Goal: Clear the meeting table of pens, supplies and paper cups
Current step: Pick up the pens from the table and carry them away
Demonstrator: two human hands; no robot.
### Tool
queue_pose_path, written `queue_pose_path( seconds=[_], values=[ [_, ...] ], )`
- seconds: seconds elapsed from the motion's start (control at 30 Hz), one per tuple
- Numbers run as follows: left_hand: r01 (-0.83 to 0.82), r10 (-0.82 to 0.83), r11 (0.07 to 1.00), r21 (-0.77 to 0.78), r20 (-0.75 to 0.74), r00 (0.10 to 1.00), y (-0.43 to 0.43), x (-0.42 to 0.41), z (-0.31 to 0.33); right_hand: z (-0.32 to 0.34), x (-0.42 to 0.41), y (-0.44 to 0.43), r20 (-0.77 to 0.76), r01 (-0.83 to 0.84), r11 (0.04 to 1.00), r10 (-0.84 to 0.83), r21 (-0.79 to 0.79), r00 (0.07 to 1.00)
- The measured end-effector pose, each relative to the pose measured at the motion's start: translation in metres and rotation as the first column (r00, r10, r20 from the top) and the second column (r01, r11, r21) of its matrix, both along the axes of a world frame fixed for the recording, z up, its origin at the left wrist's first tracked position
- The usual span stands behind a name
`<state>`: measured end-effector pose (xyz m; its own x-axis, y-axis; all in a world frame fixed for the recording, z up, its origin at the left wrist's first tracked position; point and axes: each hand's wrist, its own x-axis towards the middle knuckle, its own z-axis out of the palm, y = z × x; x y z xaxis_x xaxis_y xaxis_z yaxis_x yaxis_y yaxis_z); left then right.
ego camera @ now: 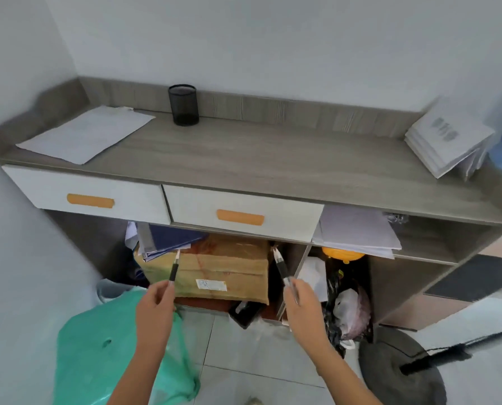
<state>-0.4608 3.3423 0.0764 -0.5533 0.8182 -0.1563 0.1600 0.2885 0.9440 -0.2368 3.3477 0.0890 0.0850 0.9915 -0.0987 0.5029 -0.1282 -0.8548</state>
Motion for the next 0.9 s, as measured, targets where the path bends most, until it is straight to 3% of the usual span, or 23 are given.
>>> queue_pose_path(
  seconds=[0.23,0.37,0.6,0.9],
  values=[
    [-0.13,0.133,0.991,0.044,-0.067,0.989,0.057,-0.006,0.021,0.06,-0.018,0.127,-0.263,-0.143,0.981,0.173,0.127,0.949],
    [-0.248,0.251,0.953,0.173,0.007,0.968,0.103,-0.03,0.05,0.093,-0.038,0.184,-0.363,-0.16,0.974,0.209,0.16,0.908],
    [-0.18,0.162,0.883,0.433,0.079,0.984,0.235,-0.053,0.115,0.131,-0.083,0.284,-0.365,-0.131,0.958,0.22,0.254,0.905],
    [-0.061,0.07,0.834,0.548,0.004,0.998,0.388,-0.106,0.156,0.132,-0.152,0.388,-0.269,-0.102,0.949,0.186,0.298,0.945]
  ],
)
